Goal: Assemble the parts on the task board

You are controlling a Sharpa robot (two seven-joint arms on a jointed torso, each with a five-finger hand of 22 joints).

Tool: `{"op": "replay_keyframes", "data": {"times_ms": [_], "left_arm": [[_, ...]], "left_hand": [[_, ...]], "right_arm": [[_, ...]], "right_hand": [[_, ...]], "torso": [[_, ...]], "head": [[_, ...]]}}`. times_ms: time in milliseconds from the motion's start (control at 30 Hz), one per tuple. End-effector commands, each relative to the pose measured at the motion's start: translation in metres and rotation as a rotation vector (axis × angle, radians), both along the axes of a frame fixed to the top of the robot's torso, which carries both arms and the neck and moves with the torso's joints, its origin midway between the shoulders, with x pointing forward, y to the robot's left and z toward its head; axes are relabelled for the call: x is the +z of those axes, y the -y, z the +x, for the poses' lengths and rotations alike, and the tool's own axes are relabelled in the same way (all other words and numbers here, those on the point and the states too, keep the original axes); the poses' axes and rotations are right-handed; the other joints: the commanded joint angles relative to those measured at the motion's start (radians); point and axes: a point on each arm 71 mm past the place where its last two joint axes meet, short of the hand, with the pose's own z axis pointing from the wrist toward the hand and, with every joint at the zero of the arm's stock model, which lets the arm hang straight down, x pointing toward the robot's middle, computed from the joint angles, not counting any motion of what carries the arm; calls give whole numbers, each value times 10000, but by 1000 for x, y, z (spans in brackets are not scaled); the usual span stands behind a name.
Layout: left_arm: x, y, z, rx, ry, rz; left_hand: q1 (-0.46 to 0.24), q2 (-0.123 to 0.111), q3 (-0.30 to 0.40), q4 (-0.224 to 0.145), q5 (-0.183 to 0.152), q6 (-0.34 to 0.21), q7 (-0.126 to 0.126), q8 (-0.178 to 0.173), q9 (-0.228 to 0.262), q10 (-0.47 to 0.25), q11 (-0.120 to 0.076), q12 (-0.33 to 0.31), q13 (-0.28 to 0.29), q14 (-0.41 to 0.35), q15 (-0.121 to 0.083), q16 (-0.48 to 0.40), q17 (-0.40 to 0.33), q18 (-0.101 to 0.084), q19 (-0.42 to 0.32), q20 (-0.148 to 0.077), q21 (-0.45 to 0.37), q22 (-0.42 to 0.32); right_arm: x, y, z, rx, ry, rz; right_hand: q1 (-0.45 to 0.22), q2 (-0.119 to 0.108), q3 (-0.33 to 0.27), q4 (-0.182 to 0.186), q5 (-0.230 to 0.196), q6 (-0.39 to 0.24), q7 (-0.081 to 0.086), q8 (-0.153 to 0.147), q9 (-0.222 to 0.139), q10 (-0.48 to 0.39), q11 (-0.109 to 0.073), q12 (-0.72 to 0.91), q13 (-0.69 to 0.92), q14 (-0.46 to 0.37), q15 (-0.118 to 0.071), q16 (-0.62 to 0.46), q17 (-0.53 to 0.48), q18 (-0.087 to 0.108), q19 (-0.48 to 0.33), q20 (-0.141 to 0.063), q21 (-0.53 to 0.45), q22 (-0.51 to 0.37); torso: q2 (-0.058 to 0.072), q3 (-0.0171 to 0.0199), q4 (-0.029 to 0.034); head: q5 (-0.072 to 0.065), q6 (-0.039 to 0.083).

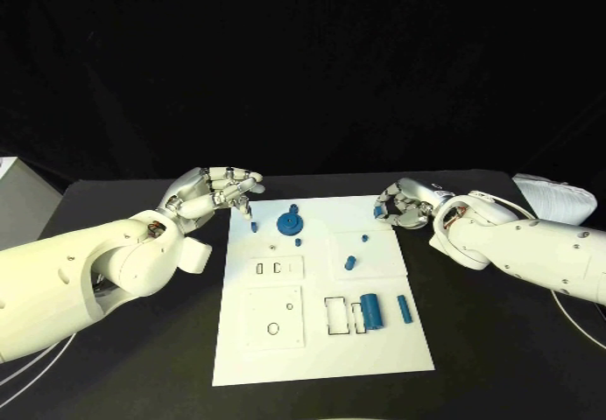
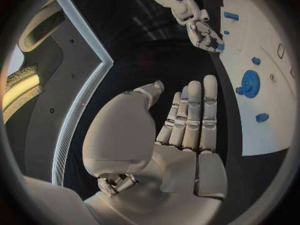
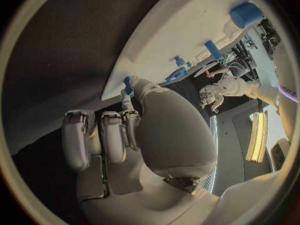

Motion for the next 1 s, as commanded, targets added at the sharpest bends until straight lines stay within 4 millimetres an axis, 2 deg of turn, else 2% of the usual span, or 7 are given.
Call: {"op": "replay_keyframes", "data": {"times_ms": [33, 500, 833, 967, 1000], "left_arm": [[1, 2, -1, -212, 24, -66], [0, 2, -1, -197, -13, -39], [0, 1, -1, -160, -51, 41], [-1, 1, 0, -60, -68, 330], [-2, 1, 1, -16, -84, 445]], "left_hand": [[34, 42, -21, -59, 46, -67, 133, -18, 9, 14, 11, 32, 7, 4, -15, -23, -10, 153, -62, 27, 70, 14], [31, 47, -19, -56, 46, -78, 138, -22, 10, -11, 15, 28, 7, 11, -12, -21, -10, 152, -65, 27, 80, 18], [32, 52, -15, -56, 46, -84, 139, -24, 12, -24, 17, 29, 8, 16, -11, -20, -11, 151, -66, 27, 87, 21], [19, 56, -7, -63, 47, 27, 82, 72, 75, 264, -63, 322, 161, 164, -72, 76, 25, 160, -32, -7, 207, 73], [13, 42, -22, -80, 51, 163, 13, 183, 133, 486, -142, 550, 286, 317, -136, 197, 78, 168, 34, -50, 303, 116]], "right_arm": [[-2, -2, 0, 106, -186, -77], [-3, -4, 0, 3, -127, -53], [-1, -6, -2, -573, 117, 298], [2, -9, -5, -825, 85, 507], [3, -10, -5, -883, 56, 578]], "right_hand": [[39, 39, 88, -26, -56, 67, -9, 73, 10, 203, -69, 48, 1429, 818, -58, 30, 1675, -154, 508, -71, 36, 2035], [-159, 22, 263, -19, -194, 345, -114, 247, 68, 241, -145, 74, 1463, 820, -151, 30, 1680, -158, 521, -144, 48, 2057], [-417, 33, 320, 88, -77, 495, -197, 380, 119, 277, -224, 98, 1495, 824, -211, 31, 1688, -163, 535, -207, 61, 2076], [-430, 22, 331, 82, -45, 518, -211, 402, 129, 288, -237, 109, 1508, 825, -216, 32, 1690, -168, 546, -214, 76, 2088], [-427, 14, 336, 73, -41, 532, -219, 415, 135, 288, -244, 108, 1508, 825, -218, 33, 1691, -171, 554, -216, 87, 2096]], "torso": [[-3, -2, -8], [-7, -4, -7], [-22, -5, -7], [-38, -12, -28], [-53, -19, -36]], "head": [[7, -21], [7, -59], [21, -46], [12, -9], [13, -1]]}}
